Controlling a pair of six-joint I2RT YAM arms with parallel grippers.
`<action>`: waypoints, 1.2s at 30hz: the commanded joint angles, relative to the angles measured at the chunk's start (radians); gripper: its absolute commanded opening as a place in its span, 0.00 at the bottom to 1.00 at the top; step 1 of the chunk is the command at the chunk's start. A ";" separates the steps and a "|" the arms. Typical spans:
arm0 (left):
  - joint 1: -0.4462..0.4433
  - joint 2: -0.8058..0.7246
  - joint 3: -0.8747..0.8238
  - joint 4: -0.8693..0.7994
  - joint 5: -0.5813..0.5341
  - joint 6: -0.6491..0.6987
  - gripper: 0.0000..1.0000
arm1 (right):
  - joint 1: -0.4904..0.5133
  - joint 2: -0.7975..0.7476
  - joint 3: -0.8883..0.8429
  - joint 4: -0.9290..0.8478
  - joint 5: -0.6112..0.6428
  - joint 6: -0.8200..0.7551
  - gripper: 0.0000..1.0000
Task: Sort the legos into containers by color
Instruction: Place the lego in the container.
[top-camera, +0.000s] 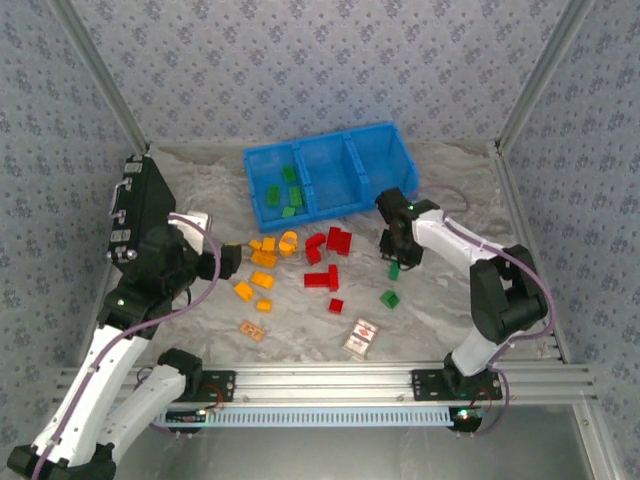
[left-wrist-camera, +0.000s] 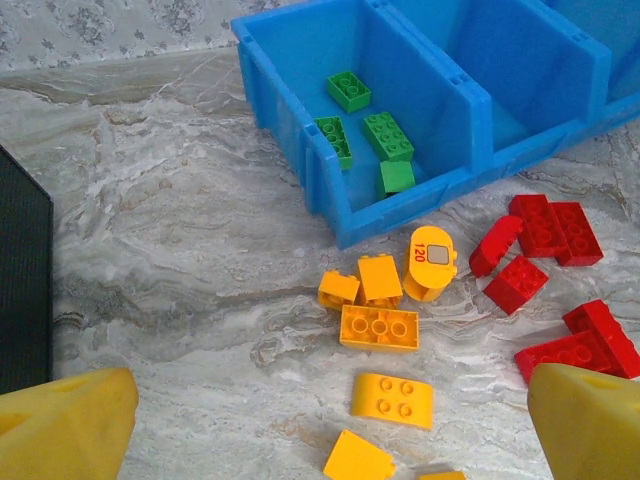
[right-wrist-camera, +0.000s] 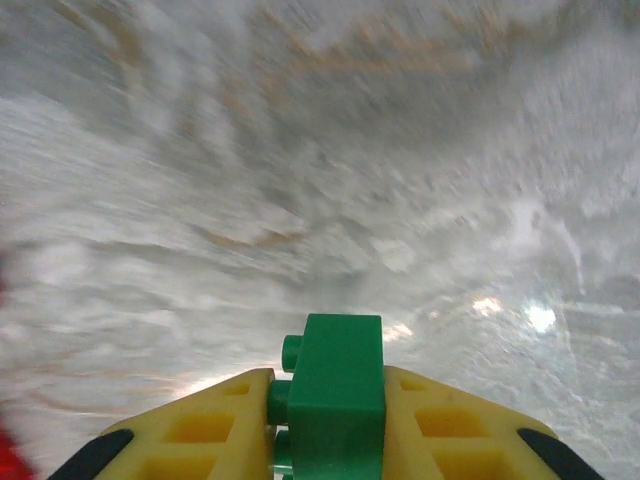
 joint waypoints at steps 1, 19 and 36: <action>0.007 -0.022 -0.007 -0.020 -0.022 0.023 1.00 | 0.019 0.018 0.132 -0.066 0.024 -0.047 0.27; 0.013 -0.197 -0.026 -0.156 -0.195 0.023 1.00 | 0.219 0.641 1.285 -0.145 -0.003 -0.478 0.24; 0.015 -0.169 0.002 -0.149 -0.184 0.024 1.00 | 0.264 0.856 1.383 0.114 -0.101 -0.595 0.35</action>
